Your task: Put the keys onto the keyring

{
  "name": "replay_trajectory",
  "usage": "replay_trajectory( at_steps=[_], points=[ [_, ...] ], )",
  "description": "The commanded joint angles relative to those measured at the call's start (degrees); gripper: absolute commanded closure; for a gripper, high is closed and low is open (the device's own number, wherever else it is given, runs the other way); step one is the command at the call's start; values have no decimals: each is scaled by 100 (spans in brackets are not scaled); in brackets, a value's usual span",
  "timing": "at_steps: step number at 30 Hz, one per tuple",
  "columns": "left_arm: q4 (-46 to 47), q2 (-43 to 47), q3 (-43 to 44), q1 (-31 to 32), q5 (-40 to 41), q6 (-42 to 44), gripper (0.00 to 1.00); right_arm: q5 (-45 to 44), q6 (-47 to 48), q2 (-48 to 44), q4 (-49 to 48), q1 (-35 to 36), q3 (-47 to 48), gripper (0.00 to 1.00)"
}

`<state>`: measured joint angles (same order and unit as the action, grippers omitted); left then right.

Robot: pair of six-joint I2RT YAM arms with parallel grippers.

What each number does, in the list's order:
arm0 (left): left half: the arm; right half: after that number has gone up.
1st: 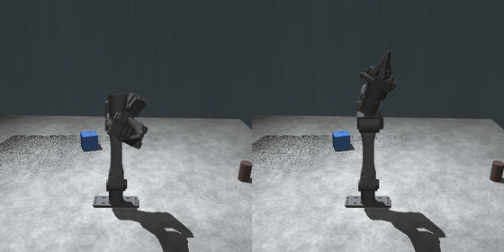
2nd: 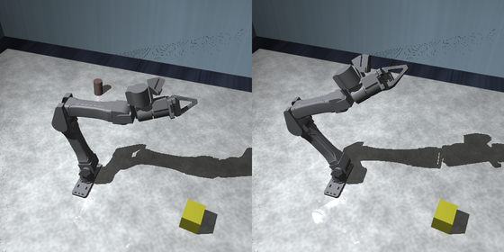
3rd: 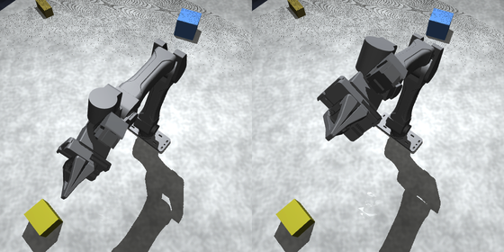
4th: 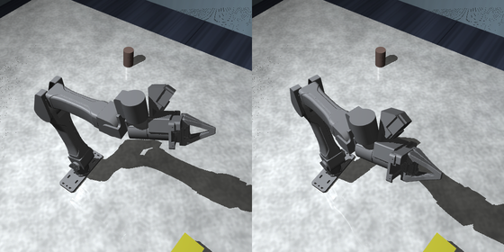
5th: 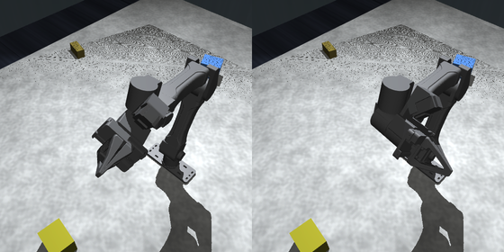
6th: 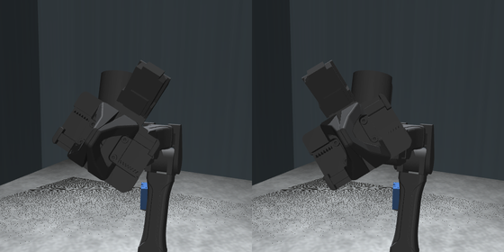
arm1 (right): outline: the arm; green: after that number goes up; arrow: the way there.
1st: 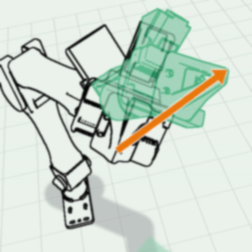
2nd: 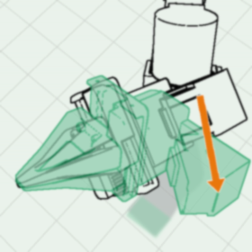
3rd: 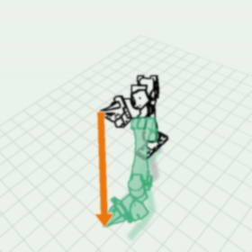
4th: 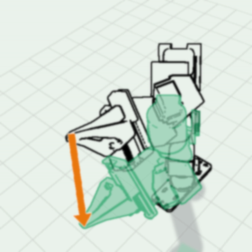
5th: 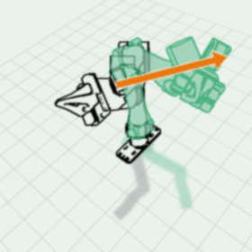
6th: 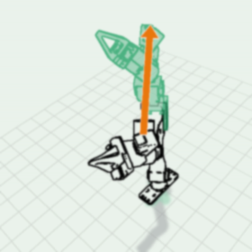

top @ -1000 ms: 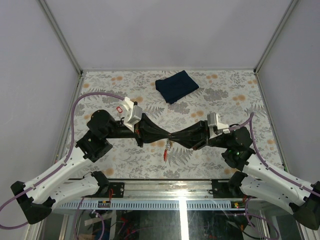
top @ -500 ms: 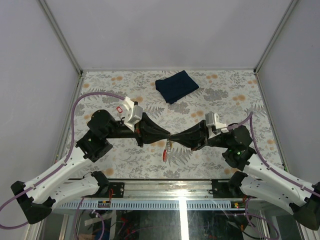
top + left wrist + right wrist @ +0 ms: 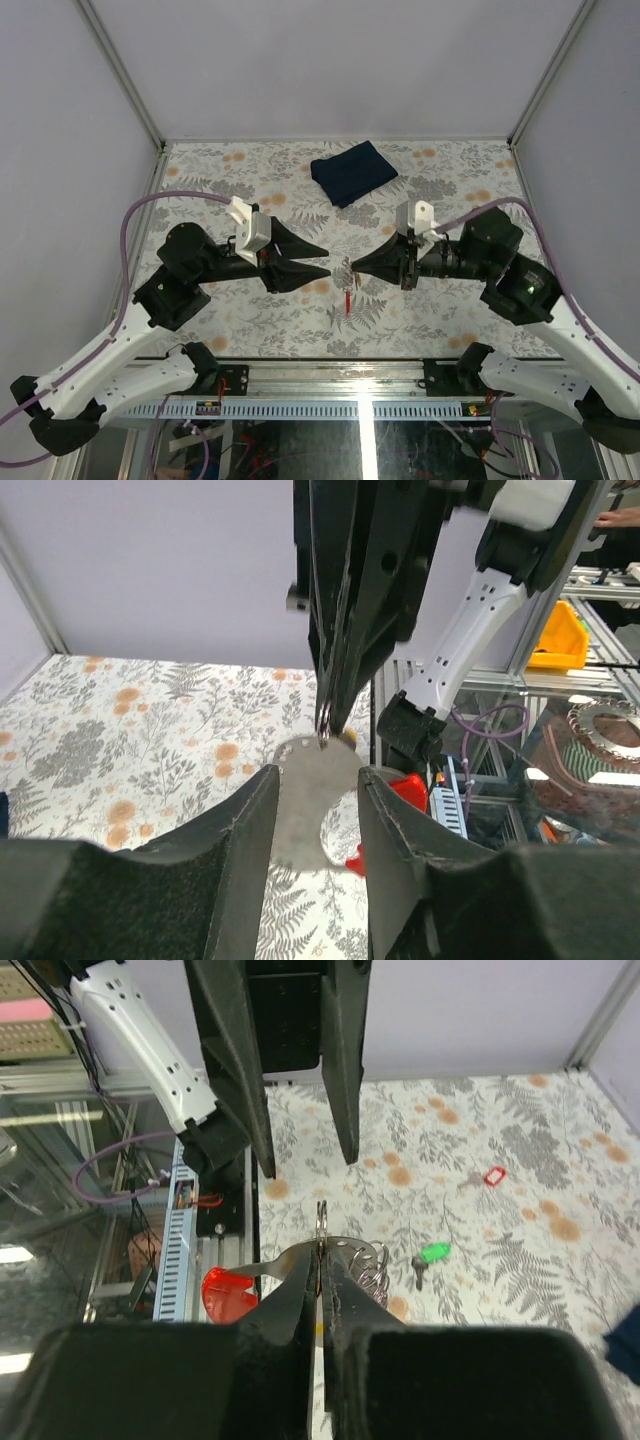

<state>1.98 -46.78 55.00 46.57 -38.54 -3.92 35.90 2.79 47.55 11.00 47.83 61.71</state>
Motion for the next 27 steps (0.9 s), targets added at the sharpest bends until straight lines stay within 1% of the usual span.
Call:
replay_trajectory(
  at_steps=[1,4,8,14,19,23,27],
  points=[
    [-440,70,149,32,286,319,63,-475,592,637,2487,-7,1392,100],
    [-512,111,97,37,404,353,63,-805,627,878,2990,-2,1718,100],
    [-561,254,-12,34,552,370,63,-1001,665,1095,3402,-2,1964,100],
    [-676,558,-224,29,760,366,63,-1018,637,1448,3575,-2,1943,100],
    [-868,782,-407,30,888,385,63,-1186,628,2155,4238,-2,2417,100],
    [-1004,983,-571,35,1011,407,63,-1119,638,2784,4828,23,2889,100],
    [-1128,1118,-648,39,1100,457,62,-1255,587,3296,5350,288,3213,100]
  ],
)
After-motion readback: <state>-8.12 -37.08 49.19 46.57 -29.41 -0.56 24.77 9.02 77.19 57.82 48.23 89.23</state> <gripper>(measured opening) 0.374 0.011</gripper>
